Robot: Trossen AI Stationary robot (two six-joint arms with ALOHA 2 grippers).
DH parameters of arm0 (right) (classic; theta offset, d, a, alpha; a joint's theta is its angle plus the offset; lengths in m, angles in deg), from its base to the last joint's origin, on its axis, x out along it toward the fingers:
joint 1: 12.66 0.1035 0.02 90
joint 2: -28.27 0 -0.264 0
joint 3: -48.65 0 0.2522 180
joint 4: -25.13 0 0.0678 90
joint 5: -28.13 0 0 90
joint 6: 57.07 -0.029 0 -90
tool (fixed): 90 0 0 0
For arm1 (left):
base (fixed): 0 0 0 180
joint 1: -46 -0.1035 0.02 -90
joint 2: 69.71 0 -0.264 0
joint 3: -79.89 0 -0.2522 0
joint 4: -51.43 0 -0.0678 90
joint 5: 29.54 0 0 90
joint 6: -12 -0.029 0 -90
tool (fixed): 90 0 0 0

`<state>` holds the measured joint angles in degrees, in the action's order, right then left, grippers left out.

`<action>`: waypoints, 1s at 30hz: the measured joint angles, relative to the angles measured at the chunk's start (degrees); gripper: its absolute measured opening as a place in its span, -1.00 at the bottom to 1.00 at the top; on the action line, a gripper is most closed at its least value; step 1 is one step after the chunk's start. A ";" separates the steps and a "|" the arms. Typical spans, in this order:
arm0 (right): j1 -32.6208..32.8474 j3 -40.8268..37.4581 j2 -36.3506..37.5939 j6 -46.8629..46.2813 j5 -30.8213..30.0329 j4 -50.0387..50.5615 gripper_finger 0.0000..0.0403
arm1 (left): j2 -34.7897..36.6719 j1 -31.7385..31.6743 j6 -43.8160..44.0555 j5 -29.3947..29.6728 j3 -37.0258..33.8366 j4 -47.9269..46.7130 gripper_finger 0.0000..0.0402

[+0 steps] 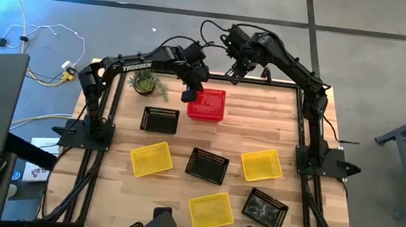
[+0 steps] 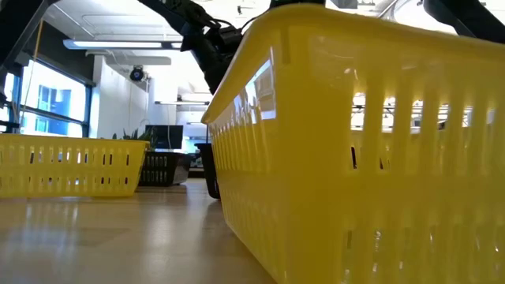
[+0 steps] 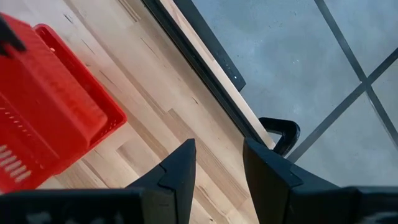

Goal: Stack baskets by color
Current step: Stack the red basket on top of the other red baskets

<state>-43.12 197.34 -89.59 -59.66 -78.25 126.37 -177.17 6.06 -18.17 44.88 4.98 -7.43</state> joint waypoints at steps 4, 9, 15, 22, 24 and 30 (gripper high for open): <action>0.00 0.00 0.00 0.02 0.02 0.07 -0.41 | 0.00 -0.37 0.84 0.14 -0.19 -0.37 -1.00; 0.01 0.00 0.00 0.02 0.02 0.08 -0.41 | -0.20 -0.26 1.51 -0.57 -0.20 -0.32 -1.00; 0.00 -0.02 0.00 0.02 0.02 0.18 -0.41 | -2.33 0.16 1.20 -0.54 -0.22 -0.07 -1.00; 0.00 -0.02 0.00 0.02 0.04 0.66 -0.41 | -5.04 0.19 1.05 -0.71 -0.24 -0.12 -1.00; 0.02 -0.02 0.00 0.02 0.02 0.68 -0.41 | -5.47 0.20 1.02 -0.71 -0.24 -0.10 -1.00; 0.01 -0.02 0.00 -0.31 0.04 0.79 -0.41 | -6.51 0.23 -0.06 1.25 -0.24 -0.09 -0.93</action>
<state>-43.11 197.33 -89.59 -59.97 -78.21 127.16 -183.68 6.30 -18.24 46.13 4.74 -7.52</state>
